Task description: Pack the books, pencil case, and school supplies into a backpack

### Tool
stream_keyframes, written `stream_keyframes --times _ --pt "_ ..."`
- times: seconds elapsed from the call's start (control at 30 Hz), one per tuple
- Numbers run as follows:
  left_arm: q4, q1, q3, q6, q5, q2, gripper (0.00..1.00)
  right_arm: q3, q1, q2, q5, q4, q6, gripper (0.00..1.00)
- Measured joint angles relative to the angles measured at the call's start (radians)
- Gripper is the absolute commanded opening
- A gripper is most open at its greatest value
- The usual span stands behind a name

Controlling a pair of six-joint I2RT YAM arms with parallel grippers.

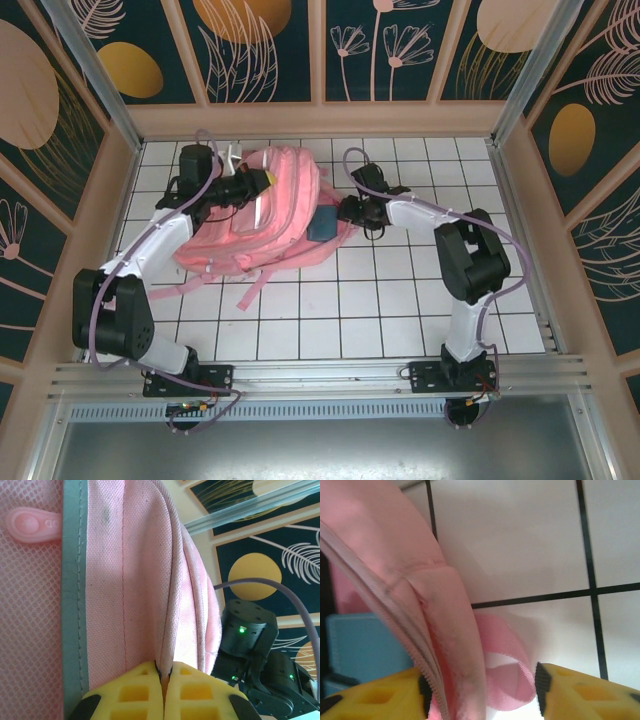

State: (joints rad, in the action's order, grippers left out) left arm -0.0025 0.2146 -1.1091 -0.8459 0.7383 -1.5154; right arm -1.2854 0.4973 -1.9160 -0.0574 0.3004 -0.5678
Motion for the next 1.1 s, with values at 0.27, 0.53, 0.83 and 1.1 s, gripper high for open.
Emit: stream_keyframes --times 0.27,0.53,0.83,1.1 --pt "-0.001 0.122 -0.066 -0.012 -0.045 -0.1 0.0 0.11 -0.058 0.013 -0.041 -0.108 -0.04 0.14" --pt "0.046 0.281 -0.147 -0.065 -0.071 -0.232 0.0 0.28 -0.17 0.154 -0.024 -0.121 -0.044 0.12" --pt "0.084 0.398 -0.266 -0.102 -0.078 -0.358 0.0 0.418 -0.321 0.293 -0.016 -0.089 -0.029 0.13" --pt "-0.025 0.399 -0.481 -0.098 -0.14 -0.481 0.0 0.375 -0.341 0.278 -0.012 -0.067 0.009 0.13"
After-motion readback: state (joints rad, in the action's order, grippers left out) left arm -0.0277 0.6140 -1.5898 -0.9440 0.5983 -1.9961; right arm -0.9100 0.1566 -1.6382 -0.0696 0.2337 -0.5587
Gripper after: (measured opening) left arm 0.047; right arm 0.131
